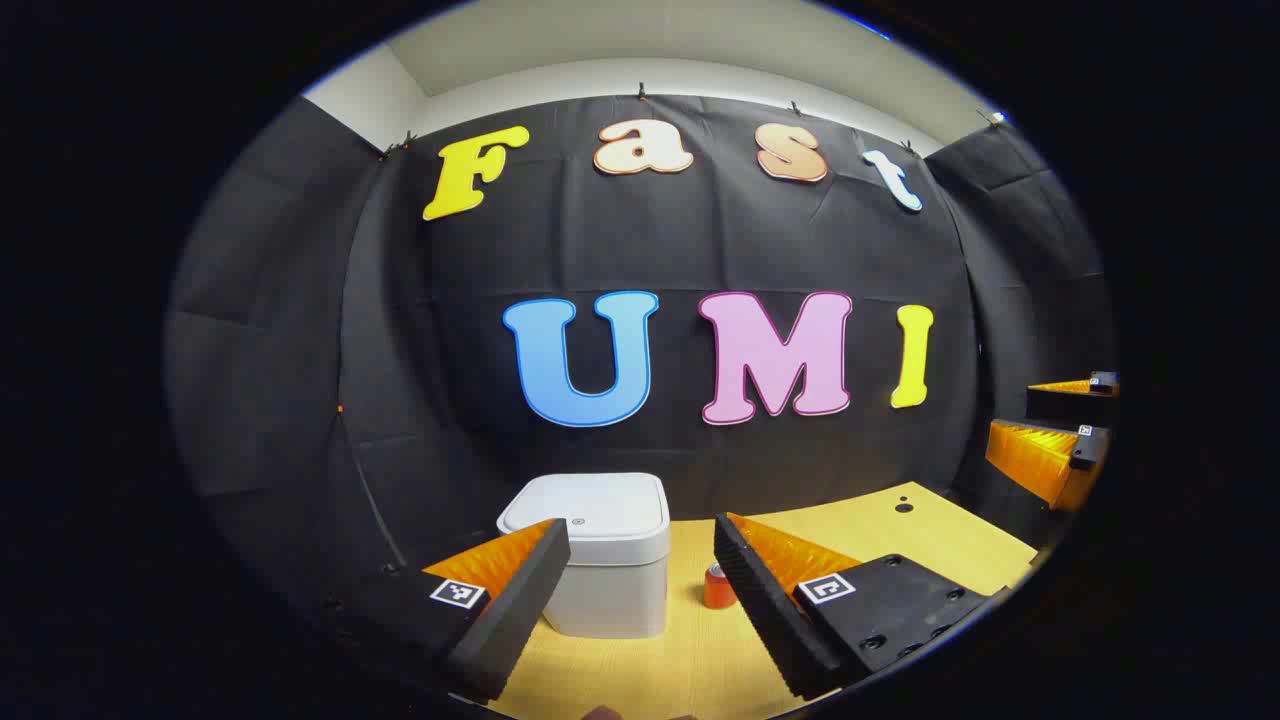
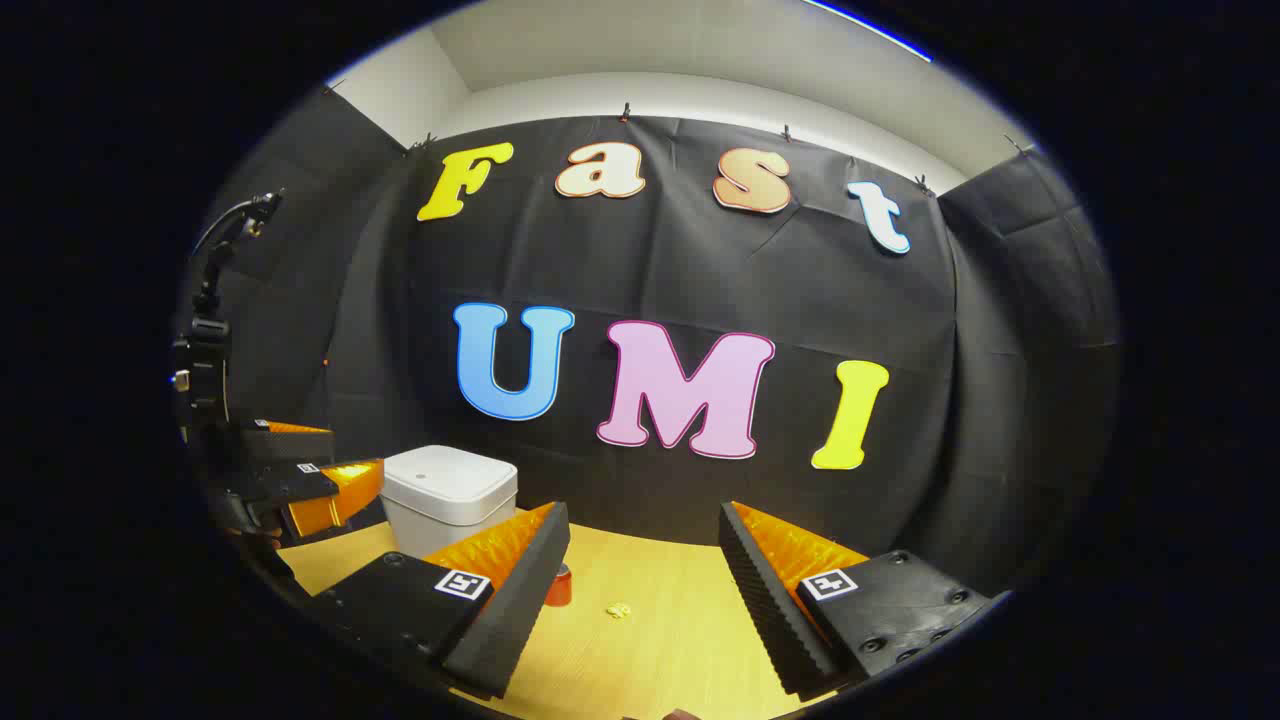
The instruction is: Press the lid of the desktop garbage bin to open it, pick up the crumpled paper on the desktop and throw it into the bin, then pick up the pop can on the desktop and drop it into the bin, and finally close the garbage bin lid.
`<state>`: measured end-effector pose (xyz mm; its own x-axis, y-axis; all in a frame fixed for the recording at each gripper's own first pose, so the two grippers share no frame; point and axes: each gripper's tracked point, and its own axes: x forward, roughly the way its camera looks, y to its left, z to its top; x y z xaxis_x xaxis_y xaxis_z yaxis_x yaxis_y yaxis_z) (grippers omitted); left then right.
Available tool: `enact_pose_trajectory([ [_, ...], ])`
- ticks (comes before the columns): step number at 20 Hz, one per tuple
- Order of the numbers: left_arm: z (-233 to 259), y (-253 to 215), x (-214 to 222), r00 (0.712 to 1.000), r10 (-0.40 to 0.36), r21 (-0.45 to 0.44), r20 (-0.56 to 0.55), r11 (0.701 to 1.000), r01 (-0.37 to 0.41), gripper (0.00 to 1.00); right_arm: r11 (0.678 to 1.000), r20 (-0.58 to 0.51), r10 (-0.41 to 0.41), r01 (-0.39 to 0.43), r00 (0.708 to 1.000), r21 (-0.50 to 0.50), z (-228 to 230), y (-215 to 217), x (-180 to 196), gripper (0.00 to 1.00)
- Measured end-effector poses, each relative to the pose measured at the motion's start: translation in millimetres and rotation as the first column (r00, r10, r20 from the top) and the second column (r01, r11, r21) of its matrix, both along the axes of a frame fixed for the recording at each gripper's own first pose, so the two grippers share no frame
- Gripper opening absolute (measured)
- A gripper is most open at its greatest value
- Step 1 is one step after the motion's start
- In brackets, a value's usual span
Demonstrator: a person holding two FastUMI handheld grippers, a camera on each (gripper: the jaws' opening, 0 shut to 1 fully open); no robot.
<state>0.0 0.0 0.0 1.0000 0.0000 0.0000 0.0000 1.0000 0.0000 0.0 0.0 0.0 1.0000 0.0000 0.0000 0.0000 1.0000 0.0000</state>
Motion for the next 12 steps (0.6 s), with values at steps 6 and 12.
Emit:
enact_pose_trajectory([
  [6,12,-8,21,0.999,-0.035,0.013,0.021,0.999,0.035,0.98,1.0,-0.005,-0.026,0.026,1.0,-0.004,2,-9,7,0.96],
  [12,22,-22,39,0.993,-0.112,0.07,0.047,0.992,0.108,0.94,0.998,-0.002,-0.055,0.055,0.998,-0.011,3,-24,8,0.96],
])
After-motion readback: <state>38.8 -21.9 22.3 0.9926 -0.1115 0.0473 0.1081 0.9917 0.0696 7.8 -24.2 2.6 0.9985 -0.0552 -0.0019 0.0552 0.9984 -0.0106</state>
